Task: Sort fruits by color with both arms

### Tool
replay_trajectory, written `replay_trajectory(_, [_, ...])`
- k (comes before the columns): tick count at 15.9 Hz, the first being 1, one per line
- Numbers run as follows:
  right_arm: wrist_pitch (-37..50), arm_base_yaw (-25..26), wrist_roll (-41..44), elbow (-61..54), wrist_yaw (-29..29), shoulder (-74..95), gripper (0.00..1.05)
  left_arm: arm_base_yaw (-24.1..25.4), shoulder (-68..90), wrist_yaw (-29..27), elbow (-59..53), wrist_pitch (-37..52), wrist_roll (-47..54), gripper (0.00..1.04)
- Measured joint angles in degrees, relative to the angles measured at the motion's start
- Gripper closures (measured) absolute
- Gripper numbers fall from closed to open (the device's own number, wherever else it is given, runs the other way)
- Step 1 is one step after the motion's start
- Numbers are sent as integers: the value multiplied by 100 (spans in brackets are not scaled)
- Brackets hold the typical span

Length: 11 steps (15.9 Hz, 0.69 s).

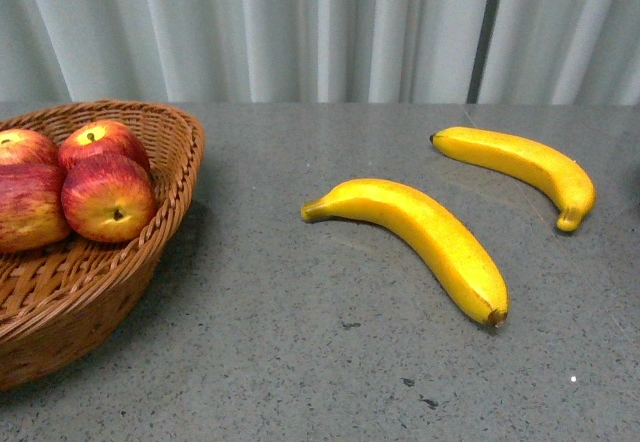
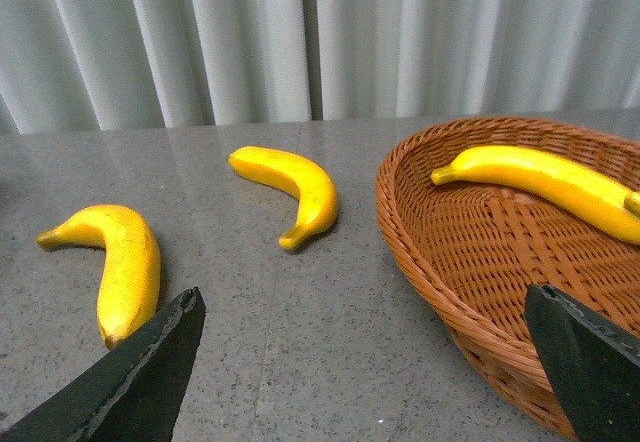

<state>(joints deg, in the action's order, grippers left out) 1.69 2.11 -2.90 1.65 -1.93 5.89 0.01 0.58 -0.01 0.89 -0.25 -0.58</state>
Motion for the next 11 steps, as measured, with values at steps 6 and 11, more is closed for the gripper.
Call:
replay_trajectory(6, [2594,-1495,0,3320,-822,6212,7,0,0,0,0,2,15,7])
replay_trajectory(11, [1259,-2061,205,5075,-695,8688,7,0,2,2,0,2,15,7])
